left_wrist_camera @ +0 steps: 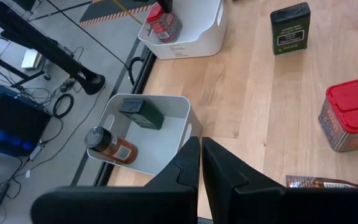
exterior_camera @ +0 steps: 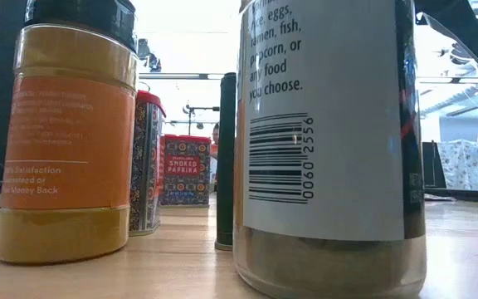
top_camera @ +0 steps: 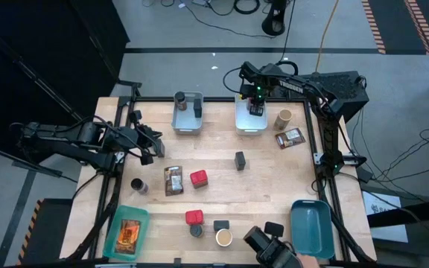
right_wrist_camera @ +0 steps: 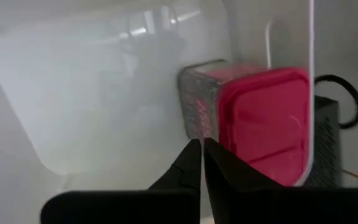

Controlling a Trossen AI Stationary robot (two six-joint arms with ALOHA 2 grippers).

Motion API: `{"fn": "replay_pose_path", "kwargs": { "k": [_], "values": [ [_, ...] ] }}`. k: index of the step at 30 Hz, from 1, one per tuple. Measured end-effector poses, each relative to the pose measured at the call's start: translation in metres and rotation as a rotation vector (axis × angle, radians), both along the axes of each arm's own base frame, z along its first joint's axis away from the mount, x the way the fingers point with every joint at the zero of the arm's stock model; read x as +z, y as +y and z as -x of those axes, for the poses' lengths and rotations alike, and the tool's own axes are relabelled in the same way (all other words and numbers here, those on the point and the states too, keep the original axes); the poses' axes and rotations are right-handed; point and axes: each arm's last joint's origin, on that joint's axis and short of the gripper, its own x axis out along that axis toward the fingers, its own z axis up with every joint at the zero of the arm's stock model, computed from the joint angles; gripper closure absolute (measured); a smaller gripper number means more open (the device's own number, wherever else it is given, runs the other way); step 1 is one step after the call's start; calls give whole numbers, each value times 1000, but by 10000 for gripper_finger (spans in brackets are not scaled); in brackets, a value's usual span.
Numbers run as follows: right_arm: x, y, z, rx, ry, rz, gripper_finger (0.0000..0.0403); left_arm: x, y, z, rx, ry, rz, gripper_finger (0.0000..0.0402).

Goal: Sort spices by type
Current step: Put the red spice can into the white bin, then put the gold spice bottle into the blue bin

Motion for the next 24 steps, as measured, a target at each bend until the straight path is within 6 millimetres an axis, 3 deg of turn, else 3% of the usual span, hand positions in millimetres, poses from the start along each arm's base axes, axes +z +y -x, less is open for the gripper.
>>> {"fn": "replay_pose_path", "kwargs": {
  "k": [11,18,24],
  "values": [
    [0,7,-3,3,17,-22,402,0,0,0,0,0,0,382],
    [3,29,-10,4,69,-79,403,0,0,0,0,-1,0,381],
    [26,55,-13,-1,46,-93,403,0,0,0,1,-7,1,382]
  ]
}}
